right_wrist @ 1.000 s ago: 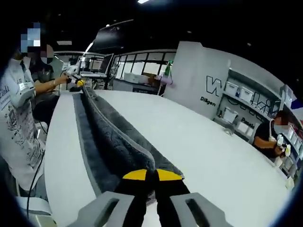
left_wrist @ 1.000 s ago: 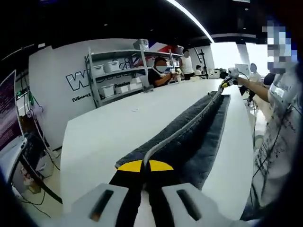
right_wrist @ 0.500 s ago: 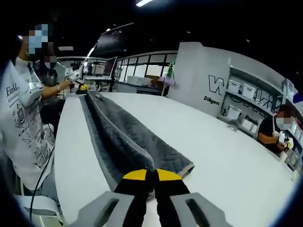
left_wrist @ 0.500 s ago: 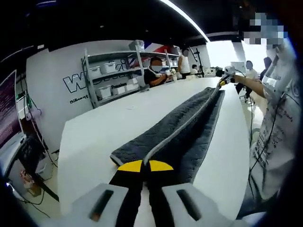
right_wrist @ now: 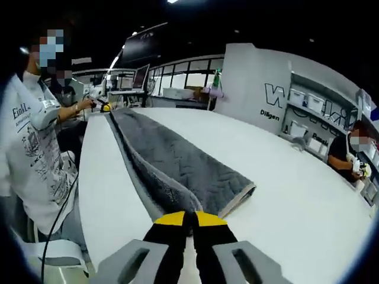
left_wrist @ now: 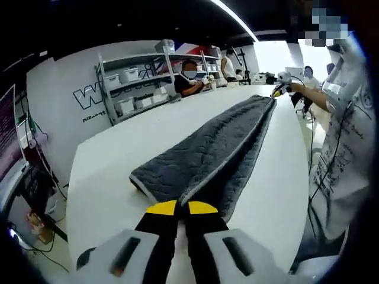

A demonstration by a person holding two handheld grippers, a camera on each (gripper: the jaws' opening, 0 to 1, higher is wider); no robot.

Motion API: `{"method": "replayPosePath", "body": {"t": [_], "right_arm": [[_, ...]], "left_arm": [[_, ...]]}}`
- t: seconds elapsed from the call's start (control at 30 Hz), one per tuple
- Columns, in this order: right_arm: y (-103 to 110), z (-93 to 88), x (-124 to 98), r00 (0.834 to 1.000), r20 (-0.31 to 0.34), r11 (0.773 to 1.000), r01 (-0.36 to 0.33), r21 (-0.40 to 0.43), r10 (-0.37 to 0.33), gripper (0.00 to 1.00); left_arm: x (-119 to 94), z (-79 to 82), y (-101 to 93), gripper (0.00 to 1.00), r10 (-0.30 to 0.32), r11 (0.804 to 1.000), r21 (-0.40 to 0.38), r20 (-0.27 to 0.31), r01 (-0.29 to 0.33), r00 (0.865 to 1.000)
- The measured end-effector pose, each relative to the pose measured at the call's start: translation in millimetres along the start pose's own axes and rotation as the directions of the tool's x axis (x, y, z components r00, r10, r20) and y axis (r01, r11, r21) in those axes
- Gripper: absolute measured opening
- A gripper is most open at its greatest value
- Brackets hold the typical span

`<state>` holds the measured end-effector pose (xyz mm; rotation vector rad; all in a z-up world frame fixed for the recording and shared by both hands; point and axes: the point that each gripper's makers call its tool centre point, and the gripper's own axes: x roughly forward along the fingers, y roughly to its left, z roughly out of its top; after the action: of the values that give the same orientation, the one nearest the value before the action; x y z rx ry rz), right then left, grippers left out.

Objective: Fold the towel on the table until its edges align and the towel forms a compact rectangular stack.

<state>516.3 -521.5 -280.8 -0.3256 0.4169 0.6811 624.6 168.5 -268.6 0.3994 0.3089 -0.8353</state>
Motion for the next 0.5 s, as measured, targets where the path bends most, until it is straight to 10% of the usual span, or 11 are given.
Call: {"method": "replayPosePath", "body": {"t": [0.5], "right_arm": [[-0.6,-27.5,-28.0,0.990,-0.128,0.998,0.063,0.009,-0.061,0.21]], "left_arm": [[-27.7,-19.9,0.5,0.21,0.026,1.000,-0.001,-0.107,-0.027,0.994]]}}
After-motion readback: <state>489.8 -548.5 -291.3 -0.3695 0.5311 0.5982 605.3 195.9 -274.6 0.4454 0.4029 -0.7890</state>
